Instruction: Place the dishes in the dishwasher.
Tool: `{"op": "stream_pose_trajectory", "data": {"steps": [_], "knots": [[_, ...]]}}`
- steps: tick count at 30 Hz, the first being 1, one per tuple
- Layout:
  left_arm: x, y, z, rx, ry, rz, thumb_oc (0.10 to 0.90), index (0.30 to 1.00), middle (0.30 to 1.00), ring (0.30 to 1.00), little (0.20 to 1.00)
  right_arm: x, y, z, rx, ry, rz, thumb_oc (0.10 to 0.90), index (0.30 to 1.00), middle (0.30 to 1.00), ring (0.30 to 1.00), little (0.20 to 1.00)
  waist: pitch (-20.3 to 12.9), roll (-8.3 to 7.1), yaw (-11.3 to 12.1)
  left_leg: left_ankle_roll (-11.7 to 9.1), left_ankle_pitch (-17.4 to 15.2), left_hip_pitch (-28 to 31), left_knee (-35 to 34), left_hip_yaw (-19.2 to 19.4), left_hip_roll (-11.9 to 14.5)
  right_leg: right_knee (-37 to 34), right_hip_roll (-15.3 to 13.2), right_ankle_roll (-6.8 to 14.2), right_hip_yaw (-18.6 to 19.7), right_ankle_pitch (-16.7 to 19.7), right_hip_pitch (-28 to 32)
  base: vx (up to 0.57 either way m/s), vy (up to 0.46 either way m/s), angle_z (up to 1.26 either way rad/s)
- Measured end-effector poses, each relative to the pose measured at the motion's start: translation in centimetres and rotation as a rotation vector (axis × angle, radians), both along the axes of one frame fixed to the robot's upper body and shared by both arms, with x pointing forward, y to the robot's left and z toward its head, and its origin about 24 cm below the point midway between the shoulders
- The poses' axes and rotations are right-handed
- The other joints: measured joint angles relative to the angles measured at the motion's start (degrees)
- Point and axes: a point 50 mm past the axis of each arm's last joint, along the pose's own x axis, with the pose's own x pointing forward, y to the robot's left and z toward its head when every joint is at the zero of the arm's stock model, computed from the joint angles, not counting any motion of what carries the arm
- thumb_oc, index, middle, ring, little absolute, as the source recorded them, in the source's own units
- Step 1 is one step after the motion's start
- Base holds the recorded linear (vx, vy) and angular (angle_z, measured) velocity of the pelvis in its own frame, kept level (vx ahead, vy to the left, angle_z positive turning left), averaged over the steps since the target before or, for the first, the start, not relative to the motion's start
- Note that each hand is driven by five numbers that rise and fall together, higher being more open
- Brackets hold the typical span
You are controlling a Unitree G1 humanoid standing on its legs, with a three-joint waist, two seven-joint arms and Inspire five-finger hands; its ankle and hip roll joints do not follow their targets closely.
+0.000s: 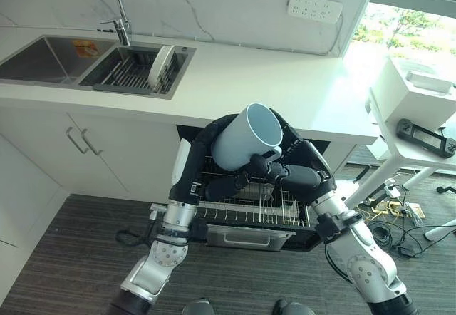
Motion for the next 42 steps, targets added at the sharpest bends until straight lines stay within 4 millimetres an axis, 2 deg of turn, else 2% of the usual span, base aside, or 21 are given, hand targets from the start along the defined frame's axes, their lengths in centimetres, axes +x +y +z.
{"op": "stream_pose_trajectory", "data": {"steps": [6,18,19,20,21,39,40,41,42], "knots": [[0.3,-0.4,0.3,-0.017,-0.005,-0.017,0.400,0.300,0.300,0.300,0.300,0.2,0.3,0.6,0.007,-0.025,-0.005,0.800,0.900,0.900,0.900,0.900,0.00,0.00,-0.03,0.06,-0.03,-0.01,0.00,-0.21,-0.48,0.16,-0.52,0.11,-0.17,-0.06,0.08,0.00,0.001,0.01],[0.2,-1.1,-0.6,0.006,0.037,-0.059,0.400,0.300,0.300,0.300,0.300,0.2,0.7,0.6,0.007,-0.017,-0.001,0.800,0.900,0.900,0.900,0.900,0.00,0.01,-0.01,0.12,-0.07,-0.12,0.00,-0.36,-0.69,0.14,-0.74,0.21,-0.39,-0.03,0.13,0.00,0.000,0.00],[0.2,-1.1,-0.6,0.006,0.037,-0.060,0.400,0.300,0.300,0.300,0.300,0.2,0.7,0.6,0.006,-0.017,-0.001,0.576,0.564,0.564,0.564,0.564,0.00,0.01,-0.02,0.12,-0.07,-0.12,0.00,-0.37,-0.69,0.14,-0.74,0.22,-0.40,-0.04,0.13,0.00,0.000,0.00],[0.2,-1.1,-0.6,0.006,0.037,-0.060,0.400,0.300,0.300,0.300,0.300,0.2,0.7,0.6,0.006,-0.017,-0.001,0.504,0.455,0.455,0.455,0.455,0.00,0.01,-0.02,0.12,-0.07,-0.13,0.00,-0.38,-0.69,0.15,-0.75,0.22,-0.41,-0.04,0.13,0.00,0.000,0.00],[0.2,-1.1,-0.6,0.006,0.038,-0.060,0.400,0.300,0.300,0.300,0.300,0.2,0.7,0.6,0.004,-0.017,0.000,0.400,0.300,0.300,0.300,0.300,0.00,0.01,-0.03,0.12,-0.07,-0.14,0.00,-0.39,-0.70,0.15,-0.76,0.22,-0.42,-0.05,0.13,0.00,0.000,0.00],[0.2,-1.2,-0.6,-0.001,0.039,-0.067,0.400,0.300,0.300,0.300,0.300,0.3,0.4,0.5,0.000,0.012,-0.052,0.400,0.300,0.300,0.300,0.300,-0.21,0.37,-0.13,0.16,-0.07,-0.21,-0.01,-0.67,-1.23,0.46,-1.29,0.35,-0.58,-0.13,0.11,0.00,0.000,0.00],[0.2,-1.2,-0.6,-0.013,0.046,-0.069,0.458,0.387,0.387,0.387,0.387,0.3,0.4,0.4,0.000,0.015,-0.056,0.400,0.300,0.300,0.300,0.300,-0.21,0.38,-0.13,0.17,-0.07,-0.20,-0.02,-0.71,-1.33,0.54,-1.38,0.38,-0.58,-0.15,0.11,0.00,0.000,0.00],[0.2,-1.2,-0.7,-0.019,0.050,-0.070,0.704,0.756,0.756,0.756,0.756,0.3,0.4,0.4,0.000,0.016,-0.056,0.400,0.300,0.300,0.300,0.300,-0.21,0.38,-0.13,0.17,-0.07,-0.20,-0.02,-0.73,-1.36,0.57,-1.42,0.39,-0.58,-0.16,0.10,0.00,0.000,0.00],[0.2,-1.2,-0.7,-0.020,0.051,-0.070,0.800,0.900,0.900,0.900,0.900,0.3,0.4,0.4,0.000,0.016,-0.057,0.400,0.300,0.300,0.300,0.300,-0.21,0.39,-0.13,0.18,-0.06,-0.20,-0.02,-0.73,-1.40,0.61,-1.45,0.39,-0.57,-0.16,0.09,0.00,0.000,0.00]]}}
